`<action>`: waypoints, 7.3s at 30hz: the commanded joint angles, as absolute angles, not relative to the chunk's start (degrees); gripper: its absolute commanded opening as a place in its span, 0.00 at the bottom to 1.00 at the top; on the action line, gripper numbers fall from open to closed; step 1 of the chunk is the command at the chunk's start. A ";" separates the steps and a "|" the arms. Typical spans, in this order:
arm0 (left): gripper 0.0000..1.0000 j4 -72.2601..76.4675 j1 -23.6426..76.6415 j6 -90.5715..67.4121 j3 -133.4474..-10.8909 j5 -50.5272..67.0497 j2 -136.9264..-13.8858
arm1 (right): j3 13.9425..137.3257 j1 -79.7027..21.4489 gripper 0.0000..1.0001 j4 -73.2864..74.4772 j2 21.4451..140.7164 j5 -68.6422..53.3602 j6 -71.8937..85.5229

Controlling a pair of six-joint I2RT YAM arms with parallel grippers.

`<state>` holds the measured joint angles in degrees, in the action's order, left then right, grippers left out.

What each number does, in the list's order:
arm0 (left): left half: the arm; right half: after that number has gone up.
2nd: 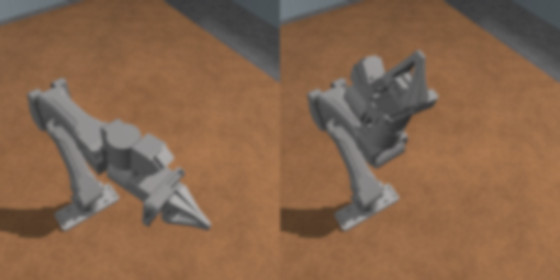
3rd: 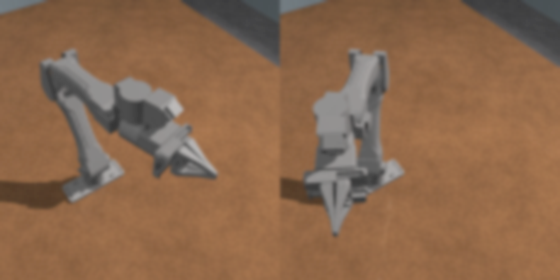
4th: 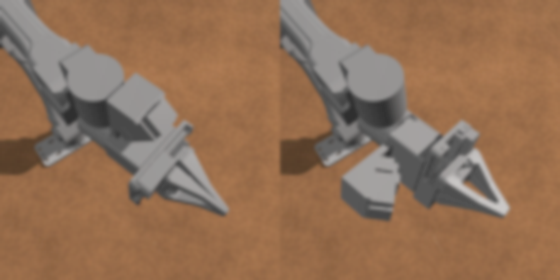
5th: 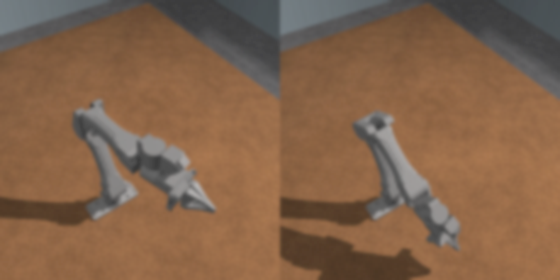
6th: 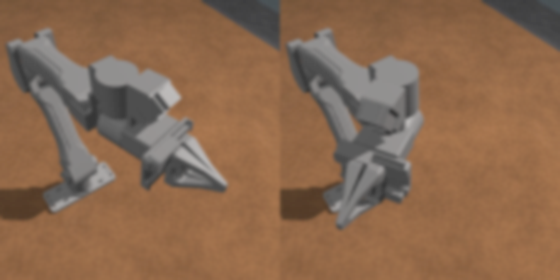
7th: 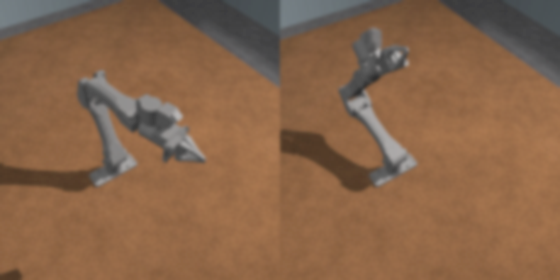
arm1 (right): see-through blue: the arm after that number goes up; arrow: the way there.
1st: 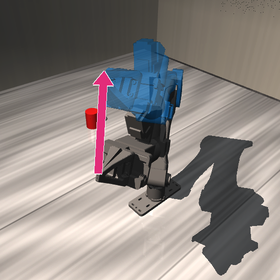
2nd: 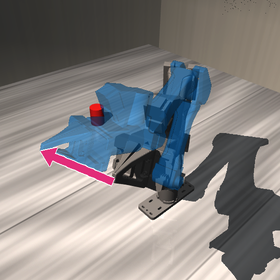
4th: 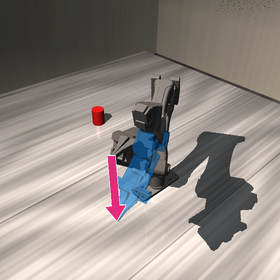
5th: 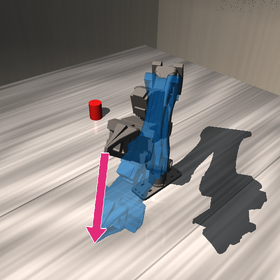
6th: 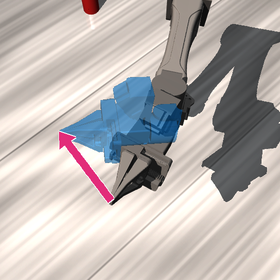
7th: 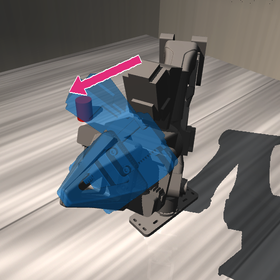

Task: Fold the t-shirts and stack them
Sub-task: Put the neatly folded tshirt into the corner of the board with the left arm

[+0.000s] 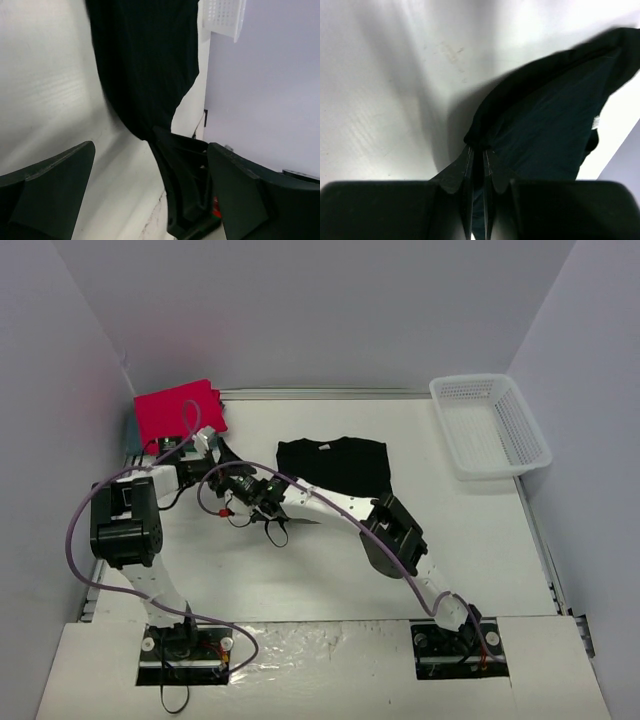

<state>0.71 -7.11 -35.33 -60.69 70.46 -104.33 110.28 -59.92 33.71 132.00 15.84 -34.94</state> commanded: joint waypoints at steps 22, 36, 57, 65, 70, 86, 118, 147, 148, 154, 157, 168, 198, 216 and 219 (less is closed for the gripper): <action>0.94 9.93 2.55 -53.17 -61.08 66.10 -115.13 | 120.49 -56.95 0.00 40.87 135.09 14.86 -32.87; 0.95 21.18 7.73 -62.58 -64.77 63.72 -120.23 | 124.72 -57.04 0.00 43.42 134.91 12.66 -32.34; 0.95 19.17 12.57 -58.81 -71.89 63.19 -125.25 | 126.12 -57.83 0.00 44.56 135.18 12.22 -32.34; 0.82 16.52 13.36 -57.03 -74.18 64.34 -126.38 | 126.39 -58.36 0.00 44.82 135.70 12.30 -32.34; 0.67 16.96 13.97 -57.66 -75.06 64.86 -127.96 | 126.56 -58.97 0.00 44.91 135.97 12.13 -32.43; 0.16 16.61 15.47 -58.01 -79.18 66.00 -132.10 | 127.09 -61.34 0.00 45.17 135.79 11.95 -32.43; 0.02 -20.36 9.85 -26.64 -96.94 56.87 -128.68 | 81.31 -29.13 0.93 55.56 98.01 -18.89 -45.17; 0.02 -57.92 11.60 -1.94 -146.42 18.56 -141.41 | 75.24 -15.29 1.00 44.91 106.88 -26.98 -40.25; 0.02 -58.01 11.95 -1.76 -147.12 17.76 -141.76 | 75.15 -15.21 1.00 44.91 106.88 -26.98 -40.34; 0.02 -57.75 13.53 1.04 -150.82 11.96 -142.74 | 74.97 -14.94 1.00 44.91 107.31 -26.89 -40.34; 0.02 -56.60 14.15 2.98 -150.73 9.33 -141.86 | 74.88 -14.94 1.00 44.83 107.75 -26.72 -40.34; 0.02 -53.88 15.38 0.97 -155.30 3.17 -139.49 | 74.01 -14.94 1.00 44.82 108.98 -27.33 -41.13; 0.02 -43.86 3.25 -4.22 -157.50 -4.66 -134.29 | 71.98 -15.12 1.00 44.65 111.88 -28.13 -42.36; 0.02 -40.00 2.37 -6.68 -158.73 -3.60 -132.63 | 71.46 -15.47 1.00 44.65 113.91 -26.90 -42.28; 0.02 -39.29 2.20 -8.17 -158.82 -3.52 -131.40 | 71.37 -15.47 1.00 44.65 114.26 -26.81 -42.19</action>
